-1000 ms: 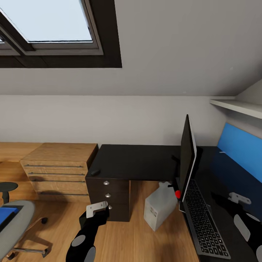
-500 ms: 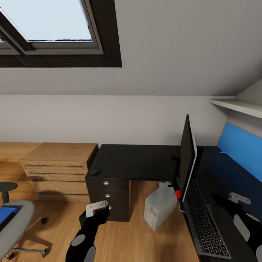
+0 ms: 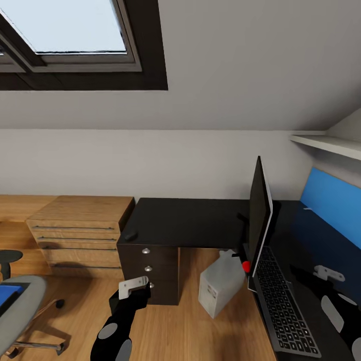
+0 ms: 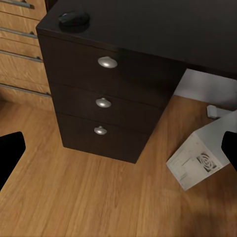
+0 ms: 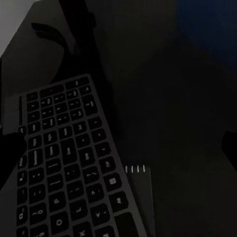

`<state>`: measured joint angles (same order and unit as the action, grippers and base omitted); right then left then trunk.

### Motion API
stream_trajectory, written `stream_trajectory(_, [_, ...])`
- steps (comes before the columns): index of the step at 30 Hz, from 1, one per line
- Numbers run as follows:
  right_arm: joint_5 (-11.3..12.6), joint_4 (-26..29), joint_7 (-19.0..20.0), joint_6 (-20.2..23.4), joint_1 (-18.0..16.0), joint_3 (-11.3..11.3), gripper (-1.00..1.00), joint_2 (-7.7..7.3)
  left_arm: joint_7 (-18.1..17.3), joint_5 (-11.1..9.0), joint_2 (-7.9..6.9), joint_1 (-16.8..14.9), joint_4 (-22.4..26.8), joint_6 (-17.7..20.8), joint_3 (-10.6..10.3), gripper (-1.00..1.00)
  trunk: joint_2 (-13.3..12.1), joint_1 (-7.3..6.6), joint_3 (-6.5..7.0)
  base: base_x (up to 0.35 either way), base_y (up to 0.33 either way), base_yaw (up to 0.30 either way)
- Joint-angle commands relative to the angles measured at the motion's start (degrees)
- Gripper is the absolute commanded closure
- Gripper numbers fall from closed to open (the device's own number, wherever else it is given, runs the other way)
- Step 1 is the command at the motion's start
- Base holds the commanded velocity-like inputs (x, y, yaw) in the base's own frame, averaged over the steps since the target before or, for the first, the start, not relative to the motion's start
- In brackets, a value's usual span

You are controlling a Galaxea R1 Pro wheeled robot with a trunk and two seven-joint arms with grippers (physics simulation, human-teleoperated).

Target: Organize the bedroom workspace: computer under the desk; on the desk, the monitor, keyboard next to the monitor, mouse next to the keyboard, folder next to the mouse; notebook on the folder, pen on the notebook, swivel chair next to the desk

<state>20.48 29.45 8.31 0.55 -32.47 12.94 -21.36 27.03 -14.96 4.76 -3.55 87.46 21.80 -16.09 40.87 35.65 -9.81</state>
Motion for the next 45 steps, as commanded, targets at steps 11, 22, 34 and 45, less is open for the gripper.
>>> stream_trajectory(11, [0.5, 0.0, 0.4, 0.1, 0.0, 0.2, -1.00, 0.05, 0.5, -0.5, -0.01, -0.1, 0.1, 0.1, -0.1, -1.00, 4.5, 2.44, -2.07, 0.000, 0.000, 0.000])
stream_trajectory(22, [0.5, -0.1, 0.4, 0.1, 0.0, 0.2, -1.00, 0.09, 0.5, -0.5, 0.00, -0.1, 0.1, 0.1, -0.1, -1.00, 8.9, 4.85, -4.05, 0.000, 0.000, 0.000])
stream_trajectory(34, [0.4, 0.1, 0.6, -0.1, 0.0, 0.2, -1.00, 0.39, 0.5, -0.5, 0.02, -0.1, 0.2, 0.0, -0.1, -1.00, 13.7, 7.49, -6.20, 0.000, 0.000, 0.000])
stream_trajectory(45, [0.4, 0.0, 0.6, -0.1, 0.0, 0.2, -1.00, 0.51, 0.5, -0.5, 0.05, -0.1, 0.3, 0.0, -0.2, -1.00, 18.1, 9.90, -8.18, 0.000, 0.000, 0.000])
